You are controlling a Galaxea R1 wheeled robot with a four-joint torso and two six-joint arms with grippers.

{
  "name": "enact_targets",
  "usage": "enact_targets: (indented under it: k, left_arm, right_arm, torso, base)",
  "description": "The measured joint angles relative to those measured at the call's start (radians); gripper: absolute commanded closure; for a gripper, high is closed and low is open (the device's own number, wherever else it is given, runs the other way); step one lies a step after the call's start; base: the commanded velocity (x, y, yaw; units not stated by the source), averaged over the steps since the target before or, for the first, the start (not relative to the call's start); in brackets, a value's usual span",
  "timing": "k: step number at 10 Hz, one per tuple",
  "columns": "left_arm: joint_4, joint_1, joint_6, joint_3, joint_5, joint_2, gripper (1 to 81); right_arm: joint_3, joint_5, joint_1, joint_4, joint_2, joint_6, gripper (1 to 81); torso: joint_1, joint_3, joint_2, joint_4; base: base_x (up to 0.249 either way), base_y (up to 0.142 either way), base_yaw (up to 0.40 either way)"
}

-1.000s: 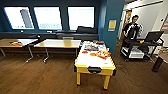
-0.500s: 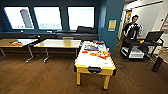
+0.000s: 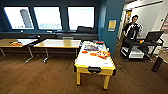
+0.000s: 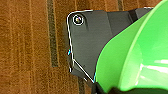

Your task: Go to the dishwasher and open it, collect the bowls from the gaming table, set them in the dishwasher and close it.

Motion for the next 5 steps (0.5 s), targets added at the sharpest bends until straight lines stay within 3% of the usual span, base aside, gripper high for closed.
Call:
enact_targets:
  k: [5]
  left_arm:
    - [0.0,0.011,0.0,-0.001,0.007,0.0,81.1]
  right_arm:
    - [0.0,0.005,0.005,0.0,0.002,0.0,81.1]
  torso:
    - [0.0,0.0,0.0,0.0]
  base:
    - [0.0,0.0,-0.378]
